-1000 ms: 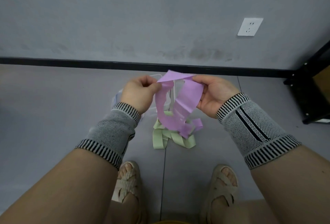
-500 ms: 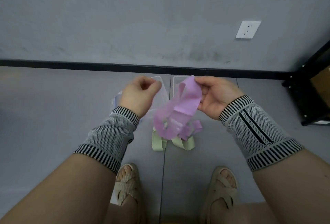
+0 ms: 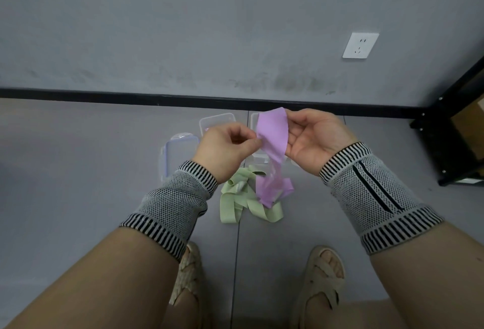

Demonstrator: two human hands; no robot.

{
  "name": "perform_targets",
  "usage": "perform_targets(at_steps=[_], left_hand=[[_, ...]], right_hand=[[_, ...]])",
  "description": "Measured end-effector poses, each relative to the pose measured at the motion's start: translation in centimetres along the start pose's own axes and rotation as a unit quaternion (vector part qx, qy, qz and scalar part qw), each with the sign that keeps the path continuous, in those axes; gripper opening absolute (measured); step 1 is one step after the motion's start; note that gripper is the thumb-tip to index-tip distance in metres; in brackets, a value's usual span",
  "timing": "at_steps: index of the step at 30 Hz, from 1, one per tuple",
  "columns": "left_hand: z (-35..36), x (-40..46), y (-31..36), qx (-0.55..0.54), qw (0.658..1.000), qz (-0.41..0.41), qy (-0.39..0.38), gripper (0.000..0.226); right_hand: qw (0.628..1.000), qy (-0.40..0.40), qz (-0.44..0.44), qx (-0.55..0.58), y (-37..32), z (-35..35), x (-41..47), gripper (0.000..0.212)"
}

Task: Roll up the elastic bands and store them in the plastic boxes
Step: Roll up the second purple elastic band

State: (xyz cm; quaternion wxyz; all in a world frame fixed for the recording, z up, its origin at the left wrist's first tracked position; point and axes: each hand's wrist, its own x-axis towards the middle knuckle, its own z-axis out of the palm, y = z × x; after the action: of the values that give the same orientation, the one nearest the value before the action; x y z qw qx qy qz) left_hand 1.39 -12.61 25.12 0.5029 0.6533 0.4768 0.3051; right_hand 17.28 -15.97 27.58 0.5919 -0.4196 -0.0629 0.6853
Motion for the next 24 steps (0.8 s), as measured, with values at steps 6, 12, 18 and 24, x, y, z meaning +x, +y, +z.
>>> perform_targets(at_steps=[6,12,18,24], left_hand=[[-0.3,0.2,0.6,-0.076,0.996,-0.033,0.022,0.017],[-1.4,0.7,0.5,-0.092,0.988,-0.054,0.11,0.011],[-2.1,0.7,0.4,-0.105,0.983,-0.092,0.12,0.012],[-2.4,0.7,0.6,-0.123,0.979,-0.113,0.12,0.015]], right_hand=[[0.991,0.057,-0.041,-0.117,0.5,-0.3,0.2,0.006],[0.891,0.048,-0.187,-0.411,2.1,0.1,0.1,0.03],[0.81,0.004,-0.215,-0.546,3.1,0.6,-0.2,0.029],[0.792,0.029,-0.25,-0.556,3.1,0.6,0.3,0.021]])
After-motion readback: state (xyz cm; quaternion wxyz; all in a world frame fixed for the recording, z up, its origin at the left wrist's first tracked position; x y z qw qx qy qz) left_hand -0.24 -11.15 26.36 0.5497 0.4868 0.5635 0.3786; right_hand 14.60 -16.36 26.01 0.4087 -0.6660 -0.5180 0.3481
